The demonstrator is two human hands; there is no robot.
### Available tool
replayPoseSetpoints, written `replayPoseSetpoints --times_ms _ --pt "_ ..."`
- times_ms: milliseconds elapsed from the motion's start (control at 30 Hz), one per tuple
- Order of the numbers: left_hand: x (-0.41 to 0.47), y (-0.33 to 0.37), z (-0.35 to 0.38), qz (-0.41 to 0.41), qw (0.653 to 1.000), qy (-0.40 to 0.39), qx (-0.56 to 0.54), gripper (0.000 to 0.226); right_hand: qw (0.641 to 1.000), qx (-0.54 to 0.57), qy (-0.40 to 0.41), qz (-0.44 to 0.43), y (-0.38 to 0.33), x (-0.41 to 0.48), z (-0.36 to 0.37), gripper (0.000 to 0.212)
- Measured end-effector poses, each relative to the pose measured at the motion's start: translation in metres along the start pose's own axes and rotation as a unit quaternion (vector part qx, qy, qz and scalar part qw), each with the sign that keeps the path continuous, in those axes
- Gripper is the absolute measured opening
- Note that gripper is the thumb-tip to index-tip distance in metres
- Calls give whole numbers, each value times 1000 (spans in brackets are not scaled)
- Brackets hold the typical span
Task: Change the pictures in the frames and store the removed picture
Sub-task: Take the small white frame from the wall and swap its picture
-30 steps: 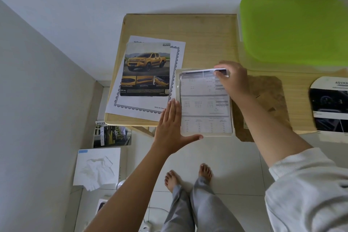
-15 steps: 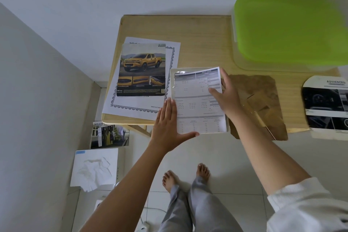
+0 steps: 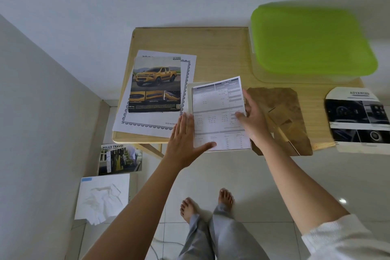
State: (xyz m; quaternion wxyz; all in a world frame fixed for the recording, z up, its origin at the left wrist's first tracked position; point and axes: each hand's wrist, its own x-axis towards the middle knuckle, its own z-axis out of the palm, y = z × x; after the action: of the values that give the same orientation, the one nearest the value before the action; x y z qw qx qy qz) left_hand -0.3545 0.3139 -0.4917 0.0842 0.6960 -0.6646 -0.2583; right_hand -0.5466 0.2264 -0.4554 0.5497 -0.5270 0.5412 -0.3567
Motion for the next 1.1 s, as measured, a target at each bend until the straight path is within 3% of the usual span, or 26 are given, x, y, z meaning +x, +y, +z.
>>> replayPoseSetpoints --times_ms 100,267,400,567,867,1100 --pt "0 8 -9 -24 999 24 -40 95 999 44 -2 -19 -4 -7 -1 67" --pt "7 28 -25 -10 994 62 -85 81 995 101 13 -10 -23 -14 -15 104" --pt "14 67 -35 25 977 108 -184 75 992 118 42 -25 -34 -16 -43 85" --pt "26 146 -30 51 946 29 -319 75 984 127 120 -14 -29 -26 -116 69" --pt "61 289 57 60 930 -93 -351 81 967 56 241 53 8 -46 -275 56" --pt "95 370 119 -2 905 -129 -406 79 964 -68 244 80 43 -28 -371 54"
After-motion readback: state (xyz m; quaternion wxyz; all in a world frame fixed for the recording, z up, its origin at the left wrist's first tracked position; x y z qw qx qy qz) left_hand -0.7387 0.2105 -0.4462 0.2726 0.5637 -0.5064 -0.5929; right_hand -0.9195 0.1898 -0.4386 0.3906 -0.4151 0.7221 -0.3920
